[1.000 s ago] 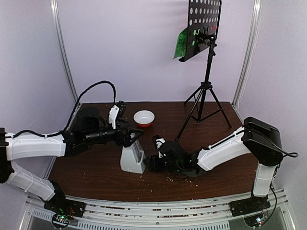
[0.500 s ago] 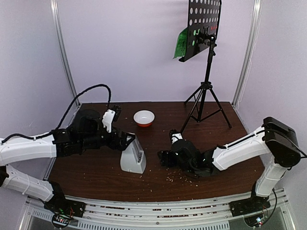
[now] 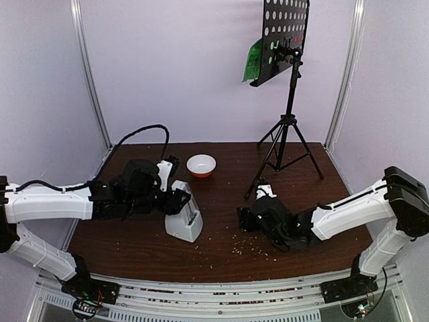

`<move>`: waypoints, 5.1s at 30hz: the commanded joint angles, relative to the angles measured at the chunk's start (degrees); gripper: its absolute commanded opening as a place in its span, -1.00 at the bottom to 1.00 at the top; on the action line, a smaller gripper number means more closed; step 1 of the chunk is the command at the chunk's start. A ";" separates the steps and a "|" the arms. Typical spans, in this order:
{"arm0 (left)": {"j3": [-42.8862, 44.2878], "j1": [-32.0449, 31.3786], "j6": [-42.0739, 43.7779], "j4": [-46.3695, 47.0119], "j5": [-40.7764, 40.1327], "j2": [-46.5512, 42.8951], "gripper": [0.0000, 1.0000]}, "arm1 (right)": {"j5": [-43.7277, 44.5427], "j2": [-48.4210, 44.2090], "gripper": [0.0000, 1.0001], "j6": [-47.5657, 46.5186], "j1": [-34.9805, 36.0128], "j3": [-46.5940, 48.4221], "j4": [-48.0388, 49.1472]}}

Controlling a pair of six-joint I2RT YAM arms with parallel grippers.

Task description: Pack up the instrument practice props

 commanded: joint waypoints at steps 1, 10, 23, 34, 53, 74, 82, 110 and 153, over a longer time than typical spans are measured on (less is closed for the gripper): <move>0.14 0.15 -0.42 -1.84 -5.59 -0.11 0.02 | 4.57 -2.64 0.71 0.87 -0.23 -1.42 -1.47; -3.50 7.20 11.06 4.22 -1.47 -2.75 -0.31 | 7.33 -6.78 0.71 0.42 -0.89 -3.60 -2.33; -6.82 27.43 27.36 21.05 11.76 4.33 -0.41 | 9.62 -12.21 0.72 1.37 -2.21 -6.74 -4.38; 3.11 37.85 36.65 21.62 26.36 17.73 -0.23 | 11.65 -19.33 0.74 2.89 -3.13 -9.66 -8.79; 22.24 37.83 17.15 0.05 23.43 -0.94 0.85 | -8.37 -26.97 0.78 -3.89 -18.78 4.09 -20.84; 12.89 37.98 18.78 -7.62 21.47 -8.53 0.95 | -18.79 8.62 0.65 4.23 -33.42 30.44 -17.56; 10.37 37.92 19.95 -6.11 18.12 -12.99 0.96 | -12.32 14.94 0.46 6.68 -33.52 33.45 -12.92; 9.77 37.89 20.47 -6.11 16.86 -10.46 0.95 | -15.15 15.84 -1.00 -0.85 -33.61 31.95 -4.87; 3.27 14.30 6.64 24.62 34.69 -1.98 0.60 | -74.40 -10.40 -1.00 -15.83 -28.51 -0.39 2.50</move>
